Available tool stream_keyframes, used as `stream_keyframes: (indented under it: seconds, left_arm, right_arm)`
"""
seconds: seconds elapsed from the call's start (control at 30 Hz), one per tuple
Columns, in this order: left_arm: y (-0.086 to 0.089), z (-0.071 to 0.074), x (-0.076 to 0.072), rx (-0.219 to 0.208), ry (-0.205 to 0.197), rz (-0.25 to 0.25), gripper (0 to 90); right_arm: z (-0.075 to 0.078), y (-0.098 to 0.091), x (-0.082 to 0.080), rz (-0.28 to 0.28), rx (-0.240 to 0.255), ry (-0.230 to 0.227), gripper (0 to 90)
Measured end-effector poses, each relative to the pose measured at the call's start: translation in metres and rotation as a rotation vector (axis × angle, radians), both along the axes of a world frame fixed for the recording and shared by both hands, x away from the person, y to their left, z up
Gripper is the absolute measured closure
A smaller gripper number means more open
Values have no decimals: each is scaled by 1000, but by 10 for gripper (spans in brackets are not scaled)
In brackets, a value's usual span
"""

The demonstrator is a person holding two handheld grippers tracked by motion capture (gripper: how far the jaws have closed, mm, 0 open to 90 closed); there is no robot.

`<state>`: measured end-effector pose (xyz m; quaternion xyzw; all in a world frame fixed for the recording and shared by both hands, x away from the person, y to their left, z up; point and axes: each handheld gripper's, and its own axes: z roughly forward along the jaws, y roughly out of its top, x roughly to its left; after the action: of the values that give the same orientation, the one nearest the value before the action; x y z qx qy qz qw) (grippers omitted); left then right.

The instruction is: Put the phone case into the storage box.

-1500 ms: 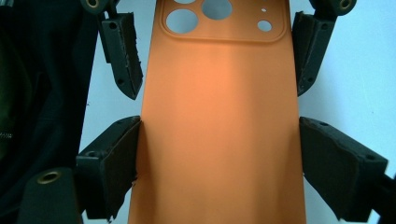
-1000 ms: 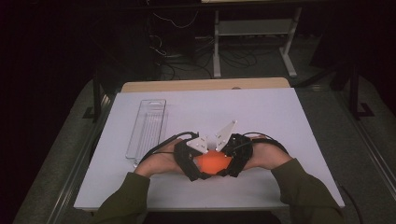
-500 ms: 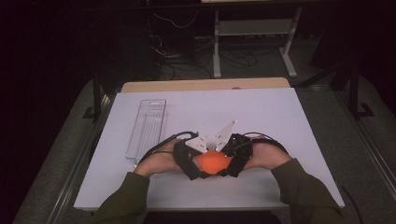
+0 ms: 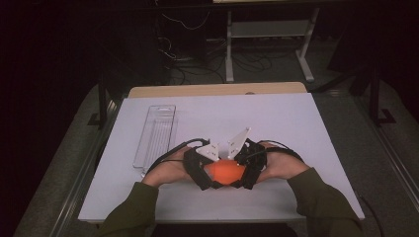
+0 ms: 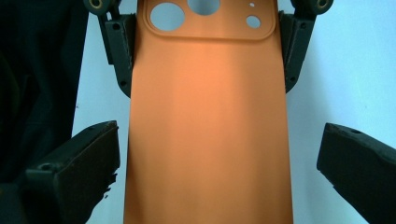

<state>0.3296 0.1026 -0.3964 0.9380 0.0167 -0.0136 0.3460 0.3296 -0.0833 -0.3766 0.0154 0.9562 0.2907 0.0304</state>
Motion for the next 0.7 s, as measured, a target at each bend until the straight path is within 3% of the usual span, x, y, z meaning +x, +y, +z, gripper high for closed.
stream_keyframes:
  seconds: [0.13,0.2,0.3,0.43,0.7]
  left_arm:
    - [1,0,2,15,-10,6,144]
    - [1,-1,2,9,4,26,144]
    - [1,-2,2,1,17,75,145]
    - [2,-3,5,2,18,111,145]
    - [3,-5,7,19,17,169,146]
  right_arm:
    - [2,-2,1,-7,8,0,0]
    - [3,-4,2,-20,17,-2,0]
    - [6,-10,5,-47,35,-16,0]
    - [9,-20,9,-109,69,-24,0]
    - [9,-38,14,-179,106,-29,0]
